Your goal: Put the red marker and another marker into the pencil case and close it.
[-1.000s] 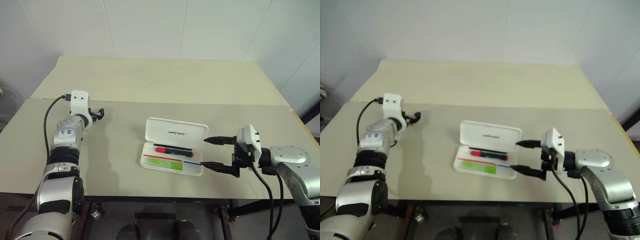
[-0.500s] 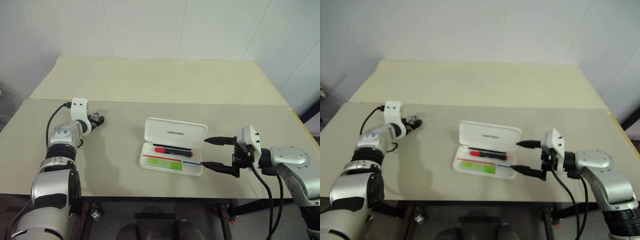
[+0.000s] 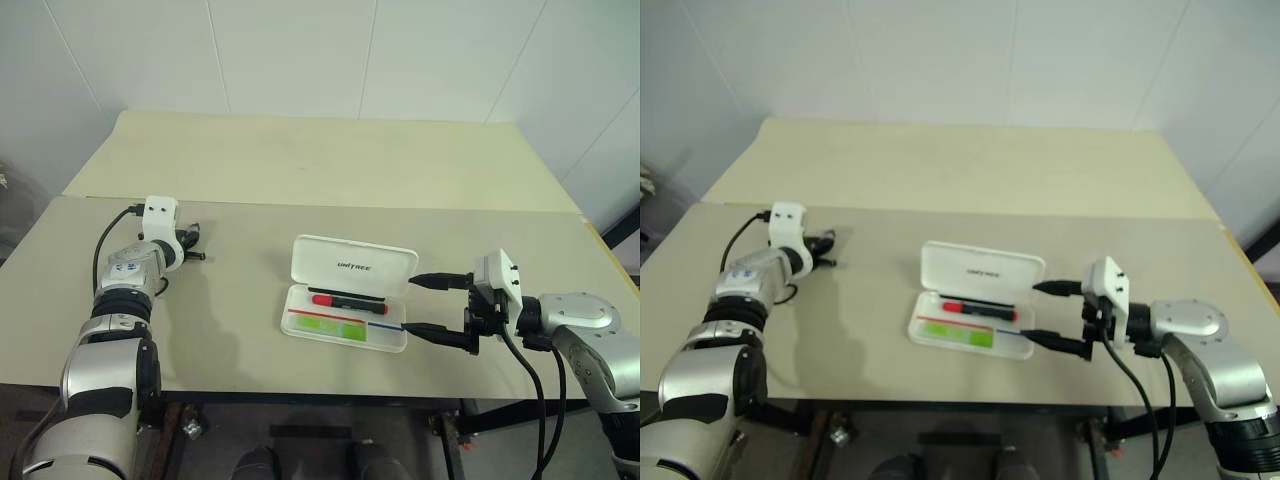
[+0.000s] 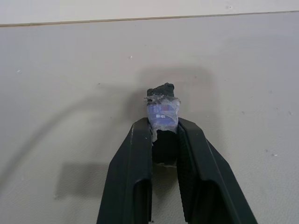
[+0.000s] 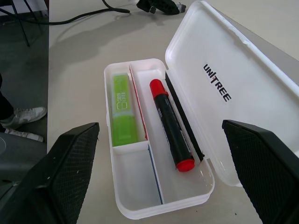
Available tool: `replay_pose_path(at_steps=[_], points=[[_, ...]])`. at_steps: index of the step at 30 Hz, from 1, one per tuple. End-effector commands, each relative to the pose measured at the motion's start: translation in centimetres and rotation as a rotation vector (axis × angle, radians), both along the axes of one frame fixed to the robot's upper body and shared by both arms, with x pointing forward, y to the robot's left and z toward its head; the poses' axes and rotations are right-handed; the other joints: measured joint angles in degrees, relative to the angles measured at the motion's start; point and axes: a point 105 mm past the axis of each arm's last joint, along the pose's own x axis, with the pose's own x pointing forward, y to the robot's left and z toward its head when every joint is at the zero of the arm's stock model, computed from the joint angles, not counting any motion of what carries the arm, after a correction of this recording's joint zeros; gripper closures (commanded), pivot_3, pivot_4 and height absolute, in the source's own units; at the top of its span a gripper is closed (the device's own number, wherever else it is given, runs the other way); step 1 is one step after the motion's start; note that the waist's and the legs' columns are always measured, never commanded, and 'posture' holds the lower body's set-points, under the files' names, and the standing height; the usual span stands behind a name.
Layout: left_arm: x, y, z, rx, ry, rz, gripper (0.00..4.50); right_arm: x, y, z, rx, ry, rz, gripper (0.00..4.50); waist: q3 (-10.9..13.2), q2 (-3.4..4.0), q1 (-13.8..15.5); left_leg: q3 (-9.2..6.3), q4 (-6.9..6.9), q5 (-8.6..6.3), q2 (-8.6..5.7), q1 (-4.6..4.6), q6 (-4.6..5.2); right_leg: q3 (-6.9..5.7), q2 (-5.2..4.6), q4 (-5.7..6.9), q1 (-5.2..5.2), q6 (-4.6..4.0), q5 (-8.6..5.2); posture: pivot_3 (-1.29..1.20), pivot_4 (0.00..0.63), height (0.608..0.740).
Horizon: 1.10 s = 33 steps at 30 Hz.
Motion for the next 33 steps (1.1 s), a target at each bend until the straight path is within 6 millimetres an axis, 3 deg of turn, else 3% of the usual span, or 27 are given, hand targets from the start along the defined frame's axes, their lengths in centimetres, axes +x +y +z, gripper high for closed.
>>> replay_pose_path(at_steps=[1, 4, 7, 14, 17, 21, 24, 28, 33], points=[[0.8, -1.7, 4.6, 0.059, -0.128, -0.111, 4.14, -0.1, -0.4, 1.1, 0.001, -0.059, -0.012, 0.0, 0.0, 0.0, -0.03, 0.0, 0.0, 0.0, 0.0, 0.0, 0.0, 0.0, 0.0, 0.0, 0.0, 0.0, 0.0, 0.0, 0.15, 0.74], [0.8, -3.6, 6.7, 0.09, -0.184, -0.221, 4.14, -0.1, -0.5, 1.3, 0.003, -0.062, -0.014, 0.0, 0.01, -0.01, -0.01, 0.0, -0.01, 0.0, 0.0, -0.04, -0.01, -0.01, 0.0, -0.01, -0.03, 0.0, 0.0, 0.0, 0.15, 0.74], [-0.4, -7.4, 10.2, 0.105, -0.264, -0.463, 4.14, -0.3, -0.7, 1.7, 0.018, -0.068, -0.003, 0.0, 0.01, -0.01, -0.02, 0.01, -0.04, -0.01, 0.0, -0.05, -0.02, -0.01, 0.0, -0.05, -0.03, 0.0, 0.0, 0.0, 0.15, 0.74], [-5.8, -14.1, 14.8, 0.126, -0.383, -0.907, 4.14, -1.0, -1.2, 2.6, 0.097, -0.079, 0.027, 0.0, 0.01, 0.0, -0.24, 0.01, -0.08, -0.03, 0.01, -0.07, -0.03, 0.01, 0.01, -0.12, -0.03, -0.01, -0.01, 0.0, 0.15, 0.74], [-9.5, -17.5, 15.8, 0.103, -0.403, -1.151, 4.14, -1.3, -1.8, 2.5, 0.104, -0.072, 0.028, 0.0, 0.01, 0.0, -0.24, 0.01, -0.05, -0.03, 0.02, -0.05, -0.03, 0.03, 0.02, -0.07, -0.03, -0.02, -0.01, 0.0, 0.15, 0.74], [-12.9, -20.2, 15.2, 0.09, -0.351, -1.366, 4.14, -1.5, -2.1, 2.4, 0.102, -0.066, 0.027, 0.0, 0.01, 0.01, -0.23, 0.0, 0.04, -0.03, 0.02, -0.01, -0.02, 0.06, 0.02, -0.02, 0.02, -0.01, -0.01, 0.0, 0.15, 0.74], [-14.2, -21.7, 13.9, 0.103, -0.286, -1.478, 4.14, -1.4, -2.4, 2.4, 0.092, -0.068, 0.008, 0.0, 0.01, 0.01, -0.27, -0.01, 0.04, -0.01, 0.02, 0.07, -0.01, 0.07, 0.02, 0.03, 0.07, -0.02, -0.01, 0.0, 0.15, 0.74], [-14.2, -22.9, 12.1, 0.139, -0.205, -1.517, 4.14, -1.3, -2.6, 2.3, 0.086, -0.071, -0.008, 0.0, 0.01, 0.01, -0.34, -0.03, 0.08, 0.01, 0.01, 0.07, 0.0, 0.1, 0.02, 0.04, 0.07, -0.01, -0.01, 0.0, 0.15, 0.74], [-13.9, -25.8, 9.0, 0.189, -0.105, -1.584, 4.14, -1.9, -3.4, 1.9, 0.067, -0.072, -0.046, 0.0, 0.01, 0.01, 0.07, -0.07, 0.07, 0.0, -0.03, 0.0, 0.03, 0.11, 0.02, -0.04, 0.06, -0.02, -0.02, 0.0, 0.15, 0.74]])
